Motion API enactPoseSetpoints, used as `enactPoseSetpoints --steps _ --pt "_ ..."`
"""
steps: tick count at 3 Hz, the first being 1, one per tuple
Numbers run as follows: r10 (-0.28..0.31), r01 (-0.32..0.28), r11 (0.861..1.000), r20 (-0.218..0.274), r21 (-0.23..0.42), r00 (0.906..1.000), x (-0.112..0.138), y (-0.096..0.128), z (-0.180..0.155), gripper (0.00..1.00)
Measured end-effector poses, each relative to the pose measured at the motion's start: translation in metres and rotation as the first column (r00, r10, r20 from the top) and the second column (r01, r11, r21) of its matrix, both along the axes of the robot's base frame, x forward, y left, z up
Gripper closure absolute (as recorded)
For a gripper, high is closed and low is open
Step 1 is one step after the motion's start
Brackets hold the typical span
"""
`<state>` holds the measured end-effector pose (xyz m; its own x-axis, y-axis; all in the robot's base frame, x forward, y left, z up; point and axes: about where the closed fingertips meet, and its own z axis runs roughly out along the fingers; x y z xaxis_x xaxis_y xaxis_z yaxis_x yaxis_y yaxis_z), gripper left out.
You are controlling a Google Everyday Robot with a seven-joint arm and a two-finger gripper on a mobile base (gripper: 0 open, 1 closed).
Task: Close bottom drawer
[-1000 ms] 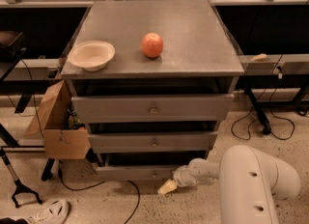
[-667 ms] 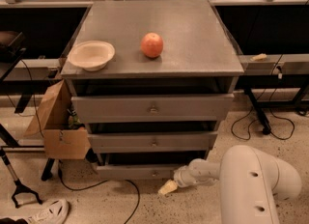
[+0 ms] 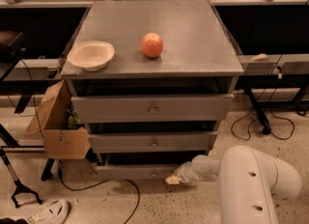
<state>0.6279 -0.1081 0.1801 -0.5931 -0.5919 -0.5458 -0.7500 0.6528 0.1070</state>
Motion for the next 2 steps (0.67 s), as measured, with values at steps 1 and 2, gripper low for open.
enactPoseSetpoints --steps 1,2 --pt "0.0 0.0 1.0 0.0 0.0 1.0 -0.001 0.0 0.0 0.64" --pt "-0.008 0.008 1.0 0.023 0.003 0.9997 0.025 -0.001 0.006 0.93"
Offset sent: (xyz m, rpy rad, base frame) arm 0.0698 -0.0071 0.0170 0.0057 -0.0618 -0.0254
